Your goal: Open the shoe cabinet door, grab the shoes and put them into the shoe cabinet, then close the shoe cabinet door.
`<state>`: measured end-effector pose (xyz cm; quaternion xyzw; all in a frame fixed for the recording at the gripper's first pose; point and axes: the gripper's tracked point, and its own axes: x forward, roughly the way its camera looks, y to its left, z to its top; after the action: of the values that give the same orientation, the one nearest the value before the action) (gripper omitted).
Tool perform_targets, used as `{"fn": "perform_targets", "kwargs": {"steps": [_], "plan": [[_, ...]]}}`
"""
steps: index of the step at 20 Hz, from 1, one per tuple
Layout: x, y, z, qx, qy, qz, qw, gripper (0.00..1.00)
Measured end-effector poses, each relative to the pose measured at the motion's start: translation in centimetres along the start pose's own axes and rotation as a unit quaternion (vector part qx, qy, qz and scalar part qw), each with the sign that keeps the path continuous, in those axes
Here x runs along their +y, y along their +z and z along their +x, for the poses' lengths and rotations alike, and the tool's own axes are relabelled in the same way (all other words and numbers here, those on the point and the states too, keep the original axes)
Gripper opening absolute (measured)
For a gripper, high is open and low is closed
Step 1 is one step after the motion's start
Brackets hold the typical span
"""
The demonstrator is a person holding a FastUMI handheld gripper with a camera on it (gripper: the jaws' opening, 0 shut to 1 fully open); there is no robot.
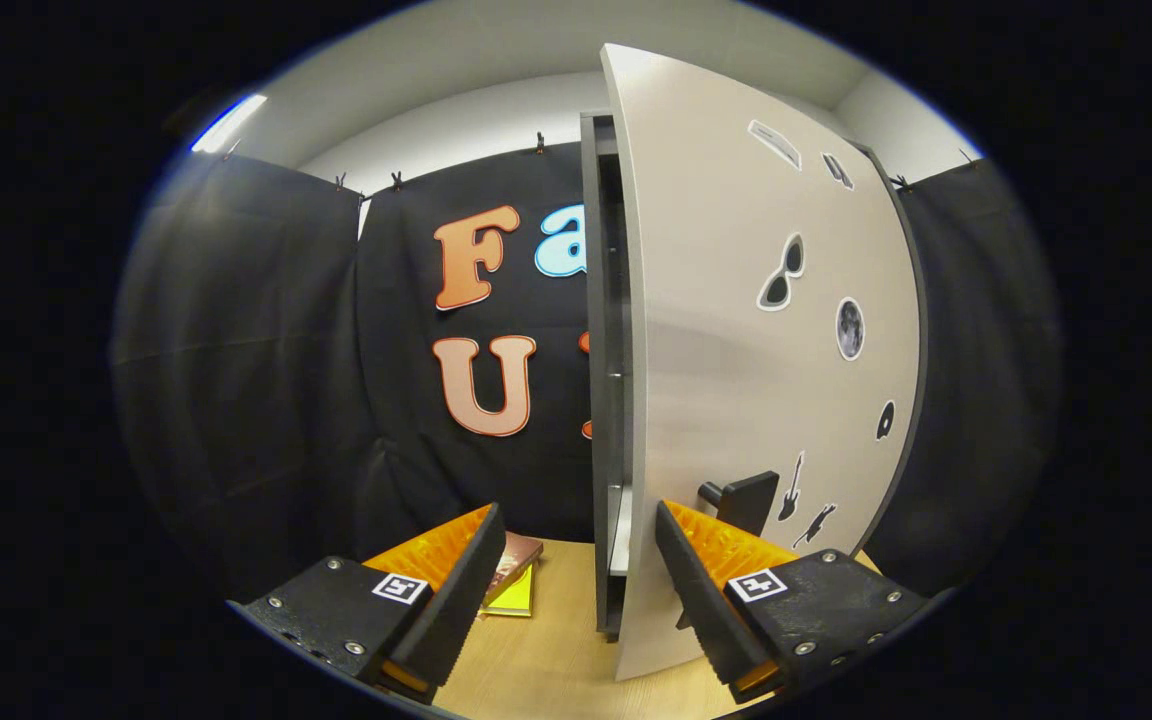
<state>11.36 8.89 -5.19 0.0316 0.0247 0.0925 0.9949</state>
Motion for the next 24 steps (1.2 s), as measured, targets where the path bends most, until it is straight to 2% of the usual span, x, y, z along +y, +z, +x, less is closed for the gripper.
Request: {"fn": "perform_targets", "kwargs": {"steps": [14, 18, 21, 24], "plan": [[1.1, -0.1, 8.2, -0.014, -0.019, -0.009, 1.0, 0.94], [2.6, -2.4, 10.9, 0.015, 0.0, 0.016, 1.0, 0.93], [2.8, -2.7, 12.0, 0.019, -0.015, -0.016, 1.0, 0.92], [3.5, -1.7, 11.5, 0.018, -0.011, -0.014, 1.0, 0.93]]}}
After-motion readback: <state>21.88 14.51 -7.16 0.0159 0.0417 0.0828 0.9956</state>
